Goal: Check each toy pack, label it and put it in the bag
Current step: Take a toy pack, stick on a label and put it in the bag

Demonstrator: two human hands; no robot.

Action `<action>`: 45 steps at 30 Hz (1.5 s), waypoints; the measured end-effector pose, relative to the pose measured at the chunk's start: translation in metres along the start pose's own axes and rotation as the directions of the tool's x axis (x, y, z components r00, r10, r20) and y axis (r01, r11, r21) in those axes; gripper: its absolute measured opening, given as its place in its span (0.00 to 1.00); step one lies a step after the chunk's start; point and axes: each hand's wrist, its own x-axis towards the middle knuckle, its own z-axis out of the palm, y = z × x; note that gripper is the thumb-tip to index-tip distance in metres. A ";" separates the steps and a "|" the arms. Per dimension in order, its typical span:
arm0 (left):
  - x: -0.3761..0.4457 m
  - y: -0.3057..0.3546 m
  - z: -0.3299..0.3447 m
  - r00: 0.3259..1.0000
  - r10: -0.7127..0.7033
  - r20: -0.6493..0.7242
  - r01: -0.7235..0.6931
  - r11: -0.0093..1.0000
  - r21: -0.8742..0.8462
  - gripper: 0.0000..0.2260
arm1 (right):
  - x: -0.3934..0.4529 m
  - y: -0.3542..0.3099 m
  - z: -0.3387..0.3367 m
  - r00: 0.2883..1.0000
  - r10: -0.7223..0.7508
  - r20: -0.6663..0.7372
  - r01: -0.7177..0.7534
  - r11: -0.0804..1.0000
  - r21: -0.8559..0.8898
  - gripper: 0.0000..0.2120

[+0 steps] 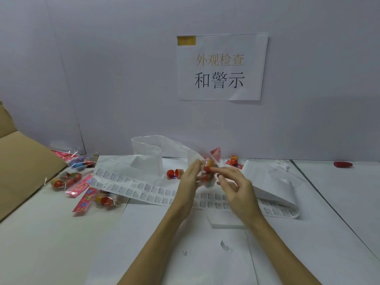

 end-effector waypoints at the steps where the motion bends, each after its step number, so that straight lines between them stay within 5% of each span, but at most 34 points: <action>1: 0.000 0.000 -0.001 0.998 -0.053 0.046 0.057 0.993 -0.107 0.19 | -0.002 0.000 0.002 0.996 -0.074 0.051 0.080 0.989 -0.126 0.14; 4: 0.002 0.002 -0.003 0.995 -0.093 0.045 0.101 0.974 -0.203 0.16 | -0.001 -0.002 0.003 0.988 -0.133 0.077 0.144 0.977 -0.159 0.16; 8: 0.003 0.005 -0.003 0.984 -0.170 0.046 0.173 0.894 -0.413 0.20 | 0.002 -0.002 -0.003 0.999 -0.046 -0.030 0.044 0.997 -0.064 0.12; 9: 0.003 0.006 -0.003 0.985 -0.155 0.070 0.170 0.898 -0.406 0.20 | 0.002 -0.003 -0.004 1.000 0.009 -0.016 -0.009 1.000 -0.003 0.12; 13: -0.001 0.002 -0.001 0.992 0.099 0.080 -0.104 0.993 0.061 0.19 | 0.005 -0.002 -0.001 0.968 0.248 0.040 -0.243 0.882 0.404 0.19; 18: -0.005 0.002 -0.001 0.994 0.101 0.041 -0.100 0.994 -0.034 0.24 | 0.009 0.003 -0.007 0.886 0.452 0.105 -0.405 0.645 0.648 0.14; 20: -0.004 0.001 -0.001 0.991 0.129 0.034 -0.130 0.991 0.011 0.21 | 0.008 0.000 -0.012 0.877 0.458 0.147 -0.431 0.611 0.664 0.14; 24: -0.005 -0.006 0.005 0.986 0.159 0.043 -0.164 0.972 0.169 0.15 | 0.004 -0.008 -0.016 0.886 0.463 0.034 -0.436 0.805 0.401 0.15; 28: -0.006 0.000 0.003 0.994 0.108 0.020 -0.109 0.990 0.086 0.14 | 0.010 -0.016 -0.033 0.826 0.564 0.015 -0.498 0.717 0.488 0.14; 30: -0.004 0.000 0.002 0.997 0.078 -0.027 -0.076 0.996 0.050 0.17 | 0.014 -0.023 -0.072 0.814 0.580 -0.007 -0.381 0.543 0.748 0.16; 32: -0.002 -0.002 -0.001 0.994 0.065 -0.089 -0.060 0.997 0.058 0.17 | 0.013 -0.028 -0.118 0.867 0.487 -0.107 -0.034 0.272 0.962 0.19; 34: 0.001 -0.003 -0.002 0.992 0.039 -0.118 -0.032 0.997 0.067 0.19 | 0.005 -0.030 -0.157 0.905 0.329 -0.269 0.281 0.012 0.960 0.23; 36: 0.004 -0.004 -0.002 0.992 0.016 -0.128 -0.006 0.997 0.073 0.21 | -0.002 -0.029 -0.172 0.897 0.232 -0.376 0.399 -0.061 0.915 0.24; 39: 0.006 -0.008 -0.001 0.992 -0.009 -0.123 0.022 0.994 0.107 0.23 | 0.003 -0.026 -0.161 0.885 0.308 -0.348 0.325 0.127 0.937 0.19; 42: 0.007 -0.013 -0.002 0.991 -0.019 -0.135 0.040 0.987 0.154 0.23 | 0.012 -0.027 -0.124 0.915 0.342 -0.216 0.056 0.421 0.905 0.16; 45: 0.005 -0.015 -0.002 0.988 0.013 -0.155 0.026 0.968 0.250 0.20 | 0.013 -0.025 -0.073 0.960 0.278 -0.020 -0.221 0.801 0.557 0.16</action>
